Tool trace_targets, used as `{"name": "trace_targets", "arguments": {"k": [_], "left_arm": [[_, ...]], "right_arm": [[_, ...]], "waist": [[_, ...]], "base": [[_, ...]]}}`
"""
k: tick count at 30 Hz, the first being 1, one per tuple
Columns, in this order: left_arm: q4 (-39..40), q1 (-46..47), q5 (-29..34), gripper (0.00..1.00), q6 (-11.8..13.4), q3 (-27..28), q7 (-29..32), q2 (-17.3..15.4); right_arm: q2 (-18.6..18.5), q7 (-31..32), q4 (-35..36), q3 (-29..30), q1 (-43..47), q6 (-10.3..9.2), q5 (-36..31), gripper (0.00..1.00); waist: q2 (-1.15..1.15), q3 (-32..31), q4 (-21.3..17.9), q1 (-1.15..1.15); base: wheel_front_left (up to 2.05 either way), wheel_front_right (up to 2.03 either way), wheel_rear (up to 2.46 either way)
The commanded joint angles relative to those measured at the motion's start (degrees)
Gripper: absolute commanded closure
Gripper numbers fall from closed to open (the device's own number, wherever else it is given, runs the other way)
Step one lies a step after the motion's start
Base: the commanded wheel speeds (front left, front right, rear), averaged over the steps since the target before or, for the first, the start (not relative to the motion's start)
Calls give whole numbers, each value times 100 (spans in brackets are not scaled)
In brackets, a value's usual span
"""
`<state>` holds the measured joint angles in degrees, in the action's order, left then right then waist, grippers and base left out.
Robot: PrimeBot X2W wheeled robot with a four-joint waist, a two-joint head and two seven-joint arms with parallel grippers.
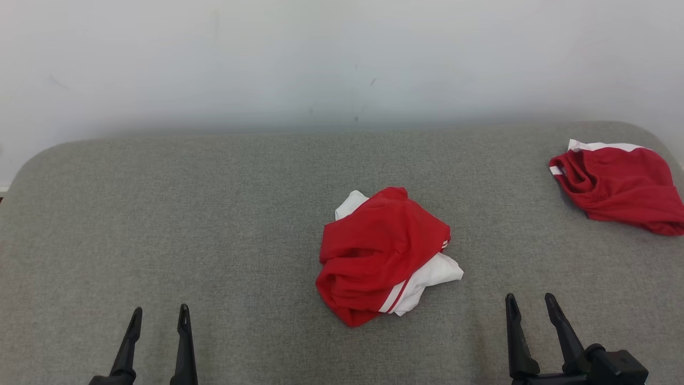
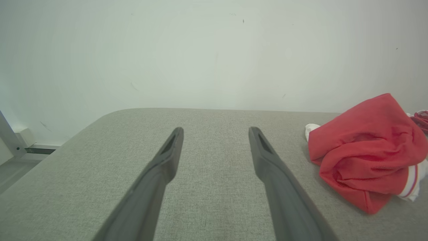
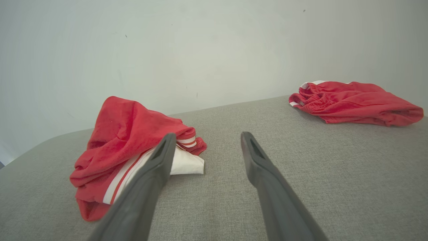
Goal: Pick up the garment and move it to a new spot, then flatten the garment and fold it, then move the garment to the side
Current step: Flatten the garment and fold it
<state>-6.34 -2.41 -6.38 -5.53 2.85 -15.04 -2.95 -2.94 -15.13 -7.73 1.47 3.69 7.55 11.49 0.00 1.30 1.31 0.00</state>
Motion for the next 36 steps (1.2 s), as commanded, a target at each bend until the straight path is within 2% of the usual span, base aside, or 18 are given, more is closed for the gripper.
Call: {"name": "trace_targets", "arguments": {"k": [1, 13, 18, 25, 31, 36], "left_arm": [[12, -61, -11, 0, 7, -8, -19, 12], [-12, 65, 13, 0, -41, -15, -19, 12], [-60, 122, 27, 0, -79, -248, -19, 12], [-241, 378, -38, 0, -149, -1195, -18, 11], [-654, 808, 37, 0, -188, -2164, -18, 4], [-1000, 1137, -22, 0, -199, -2382, -18, 5]], "right_arm": [[13, 1, 6, 0, 35, -15, 7, 0], [12, 1, 1, 4, -24, -15, 44, 0], [12, 1, 1, 8, -43, -15, 62, 0], [11, 2, -1, -48, -129, -15, 105, 0], [12, 2, -18, -93, -314, -15, 160, 0], [13, 2, -37, -116, -463, -15, 252, 0]], "waist": [[0, 10, -5, 0], [0, 81, -44, 0], [0, 109, -68, 0], [0, 249, -189, 0], [0, 477, -494, 0], [0, 704, -909, 0]], "base": [[0, 0, 0], [0, 0, 0], [0, 0, 0], [0, 0, 0], [0, 0, 0], [0, 0, 0]]}}
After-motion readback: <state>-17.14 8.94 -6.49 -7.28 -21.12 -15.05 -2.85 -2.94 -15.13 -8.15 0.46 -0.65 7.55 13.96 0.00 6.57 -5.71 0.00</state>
